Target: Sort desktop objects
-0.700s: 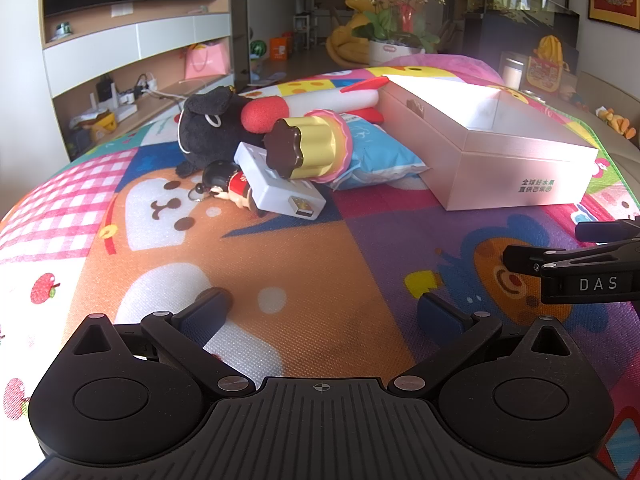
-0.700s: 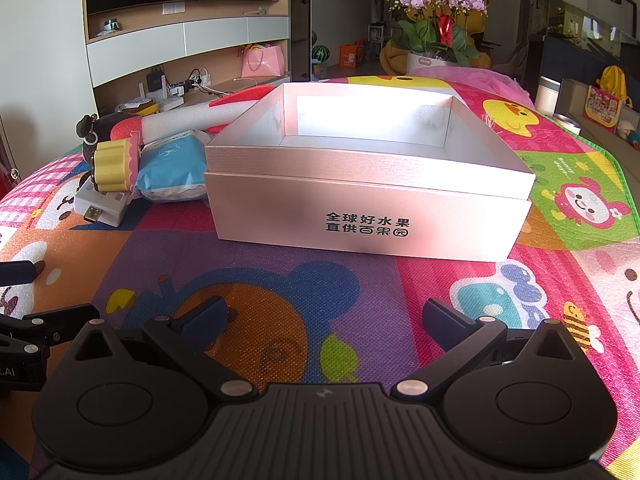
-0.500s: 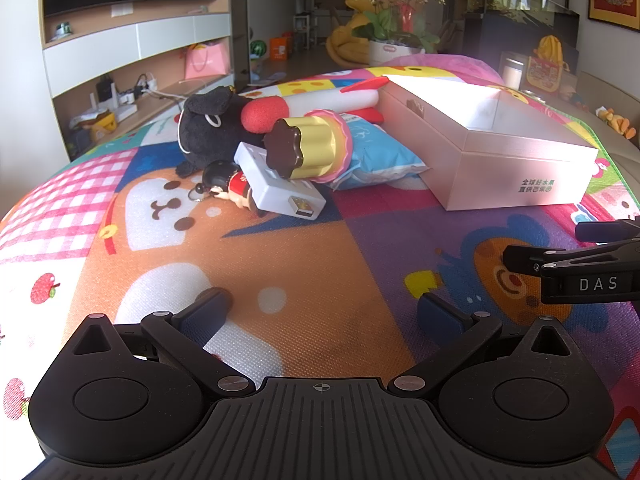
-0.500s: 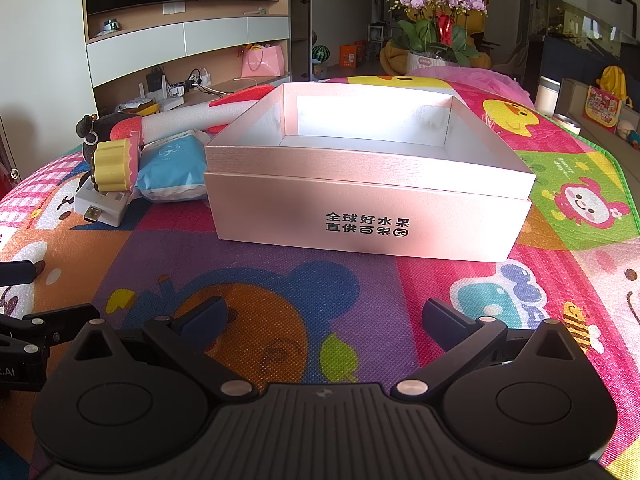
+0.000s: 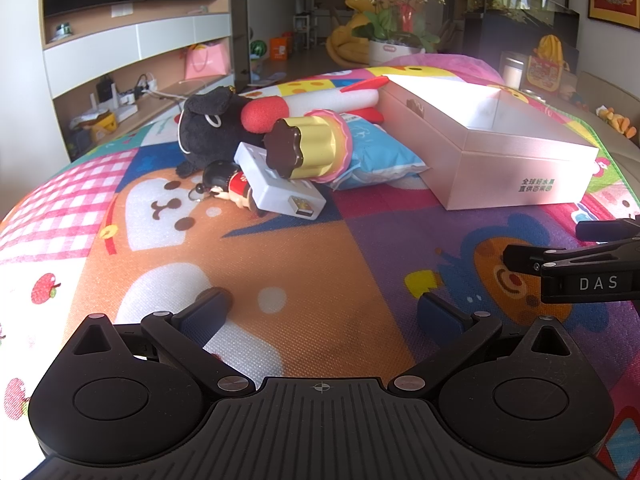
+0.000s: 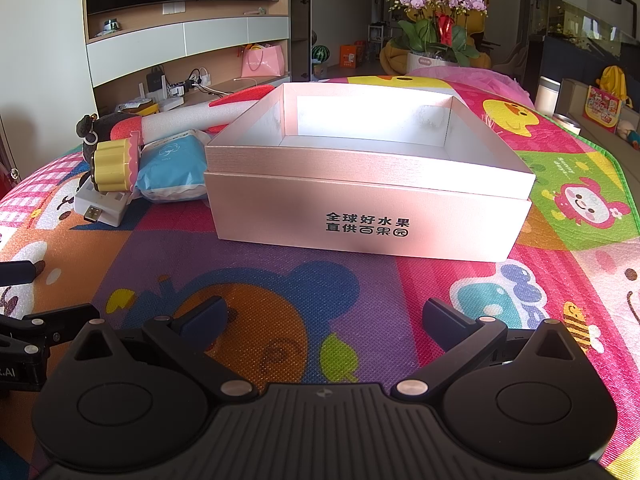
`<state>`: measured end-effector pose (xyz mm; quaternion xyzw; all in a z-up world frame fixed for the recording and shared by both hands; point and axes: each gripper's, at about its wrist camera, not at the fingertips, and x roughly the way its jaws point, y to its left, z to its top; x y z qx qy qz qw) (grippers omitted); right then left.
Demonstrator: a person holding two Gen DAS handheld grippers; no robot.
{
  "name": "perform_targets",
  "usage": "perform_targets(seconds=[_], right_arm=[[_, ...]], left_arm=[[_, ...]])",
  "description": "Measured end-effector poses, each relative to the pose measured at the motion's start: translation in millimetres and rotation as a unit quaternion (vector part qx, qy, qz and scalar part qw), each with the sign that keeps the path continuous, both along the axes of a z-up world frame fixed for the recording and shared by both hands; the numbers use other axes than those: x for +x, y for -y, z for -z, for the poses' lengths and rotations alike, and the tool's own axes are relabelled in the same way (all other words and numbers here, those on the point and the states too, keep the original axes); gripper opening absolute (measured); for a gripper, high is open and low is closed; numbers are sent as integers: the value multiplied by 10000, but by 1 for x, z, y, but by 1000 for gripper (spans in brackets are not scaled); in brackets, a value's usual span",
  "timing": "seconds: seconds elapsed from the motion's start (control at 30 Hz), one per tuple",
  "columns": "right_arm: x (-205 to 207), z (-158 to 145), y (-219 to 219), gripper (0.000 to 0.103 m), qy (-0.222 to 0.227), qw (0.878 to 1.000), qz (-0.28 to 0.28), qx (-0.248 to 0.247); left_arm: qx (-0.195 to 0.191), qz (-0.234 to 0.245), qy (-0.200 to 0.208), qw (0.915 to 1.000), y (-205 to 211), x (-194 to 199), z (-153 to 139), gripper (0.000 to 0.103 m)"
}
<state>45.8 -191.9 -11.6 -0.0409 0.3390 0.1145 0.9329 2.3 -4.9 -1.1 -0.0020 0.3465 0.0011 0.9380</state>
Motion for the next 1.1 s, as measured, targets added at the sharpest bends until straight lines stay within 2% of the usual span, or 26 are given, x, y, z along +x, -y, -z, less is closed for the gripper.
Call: perform_targets(seconds=[0.77,1.1], right_arm=[[-1,0,1,103,-8,10000,37,9],[-3,-1,0,103,-24,10000,35,9]], left_arm=[[13,-2,-9,10000,1,-1,0,103],[35,6,-173,9998,2,7,0,103]])
